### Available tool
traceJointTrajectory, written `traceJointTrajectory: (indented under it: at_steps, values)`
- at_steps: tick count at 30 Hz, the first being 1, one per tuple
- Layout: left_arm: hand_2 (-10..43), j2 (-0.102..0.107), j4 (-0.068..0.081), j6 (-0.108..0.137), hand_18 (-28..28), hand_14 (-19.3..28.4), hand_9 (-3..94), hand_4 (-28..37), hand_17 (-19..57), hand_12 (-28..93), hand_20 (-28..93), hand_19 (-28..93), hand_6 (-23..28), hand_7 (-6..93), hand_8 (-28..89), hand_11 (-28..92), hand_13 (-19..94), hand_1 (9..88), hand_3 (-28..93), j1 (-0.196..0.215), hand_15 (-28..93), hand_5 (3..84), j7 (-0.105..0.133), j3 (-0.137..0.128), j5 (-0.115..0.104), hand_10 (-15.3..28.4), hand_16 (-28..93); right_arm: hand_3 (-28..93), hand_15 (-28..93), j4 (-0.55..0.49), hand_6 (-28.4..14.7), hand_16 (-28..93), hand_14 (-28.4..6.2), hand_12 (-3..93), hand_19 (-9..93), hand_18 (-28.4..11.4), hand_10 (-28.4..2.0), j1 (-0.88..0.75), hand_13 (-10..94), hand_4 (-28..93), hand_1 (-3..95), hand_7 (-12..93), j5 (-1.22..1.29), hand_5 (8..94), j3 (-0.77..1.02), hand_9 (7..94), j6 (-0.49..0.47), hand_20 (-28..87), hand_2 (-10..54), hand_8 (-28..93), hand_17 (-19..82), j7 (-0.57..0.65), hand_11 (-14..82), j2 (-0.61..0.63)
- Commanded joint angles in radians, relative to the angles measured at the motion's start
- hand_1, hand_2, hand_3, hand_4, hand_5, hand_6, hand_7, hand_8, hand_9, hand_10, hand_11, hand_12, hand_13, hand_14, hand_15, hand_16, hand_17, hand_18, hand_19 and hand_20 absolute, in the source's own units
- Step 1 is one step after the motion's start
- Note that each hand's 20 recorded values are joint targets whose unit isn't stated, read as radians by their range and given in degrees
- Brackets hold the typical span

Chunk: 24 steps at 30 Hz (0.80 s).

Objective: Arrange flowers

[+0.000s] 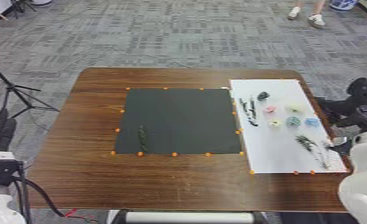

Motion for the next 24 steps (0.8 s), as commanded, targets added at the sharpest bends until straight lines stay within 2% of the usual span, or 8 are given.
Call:
traceJointTrajectory:
  at_steps: [1, 3, 6, 11, 16, 18, 19, 24]
  values:
    - [14.8, -0.008, -0.009, 0.007, 10.7, 12.2, 27.5, -28.3, -5.3, 8, 11, 24, 8.3, 14.8, -10, 23, 20, 21.2, 75, 0.015, 26, 40.8, 0.032, 0.009, 0.002, 13.7, -4, 72, 67, 0.009, -10.9, 33, -16.9, 20.5, 90, -28.4, -21.7, -0.091, 61, -28, 31.8, 12, 0.060, 59.8, 0.075, 60.2, -0.105, 36, -9.5, -7, 37, 0.068, 19.9, -0.015]
    - [15.6, -0.002, -0.010, 0.043, 10.7, 12.3, 27.7, -28.3, -5.2, 8, 11, 24, 8.3, 14.9, -10, 23, 20, 20.6, 75, 0.002, 26, 40.9, 0.053, 0.023, -0.018, 13.7, -4, 71, 67, 0.015, -10.5, 34, -16.7, 20.7, 90, -28.4, -21.6, -0.107, 61, -28, 32.4, 13, 0.072, 60.4, 0.084, 60.5, -0.064, 36, -9.5, -7, 37, 0.065, 20.1, -0.012]
    - [18.1, 0.000, -0.006, 0.037, 10.8, 12.3, 27.7, -28.3, -5.2, 8, 11, 24, 8.4, 15.1, -10, 23, 20, 19.1, 73, -0.004, 26, 41.1, 0.063, 0.027, -0.027, 13.7, -4, 72, 68, 0.017, -10.2, 34, -16.3, 21.0, 90, -28.3, -20.9, -0.128, 61, -28, 33.4, 13, 0.061, 60.4, 0.100, 60.8, -0.082, 37, -9.5, -7, 37, 0.069, 20.7, -0.014]
    - [18.1, 0.004, -0.003, 0.046, 10.8, 12.4, 27.8, -28.3, -5.2, 8, 11, 24, 8.3, 15.5, -10, 24, 21, 18.0, 74, -0.012, 27, 41.0, 0.045, 0.030, -0.012, 13.6, -5, 68, 69, 0.033, -9.7, 35, -16.2, 22.1, 90, -28.1, -20.2, -0.125, 60, -28, 37.9, 13, 0.110, 60.6, 0.091, 60.8, -0.098, 38, -9.5, -8, 37, 0.085, 22.0, -0.029]
    - [17.5, 0.005, 0.000, 0.040, 10.8, 12.4, 28.1, -28.3, -5.1, 8, 11, 24, 8.2, 16.2, -10, 24, 21, 19.3, 74, -0.022, 28, 41.2, 0.033, 0.037, -0.007, 13.7, -5, 52, 70, 0.060, -9.5, 38, -15.9, 23.9, 89, -27.8, -19.3, -0.119, 60, -28, 51.1, 13, 0.103, 60.6, 0.042, 61.0, -0.100, 39, -9.5, -8, 37, 0.074, 25.4, -0.045]
    - [17.3, 0.007, -0.001, 0.038, 10.8, 12.3, 28.2, -28.3, -5.1, 8, 11, 24, 8.2, 16.3, -11, 24, 21, 19.6, 74, -0.020, 28, 41.3, 0.031, 0.038, -0.006, 13.7, -5, 52, 70, 0.084, -9.3, 39, -15.9, 24.4, 89, -27.7, -19.1, -0.113, 60, -28, 49.6, 13, 0.052, 60.8, -0.001, 61.2, -0.078, 39, -9.5, -8, 37, 0.065, 26.3, -0.061]
    - [17.2, 0.007, -0.003, 0.053, 10.8, 12.4, 28.2, -28.3, -5.1, 8, 11, 24, 8.2, 16.3, -11, 24, 21, 19.7, 75, -0.025, 28, 41.3, 0.029, 0.043, -0.010, 13.7, -5, 55, 71, 0.094, -9.2, 39, -16.0, 24.7, 89, -27.6, -19.2, -0.110, 60, -28, 46.6, 13, 0.037, 61.0, -0.022, 61.4, -0.056, 39, -9.5, -8, 37, 0.065, 26.9, -0.069]
    - [17.3, 0.007, -0.005, 0.042, 10.9, 12.6, 28.7, -28.3, -5.2, 8, 11, 25, 8.4, 16.4, -11, 25, 21, 20.3, 75, -0.021, 29, 41.6, 0.026, 0.046, -0.004, 13.7, -5, 64, 71, 0.118, -9.0, 39, -16.2, 25.6, 89, -27.4, -19.3, -0.087, 61, -28, 39.1, 14, 0.057, 62.2, -0.062, 62.6, -0.063, 39, -9.5, -8, 37, 0.071, 29.3, -0.093]
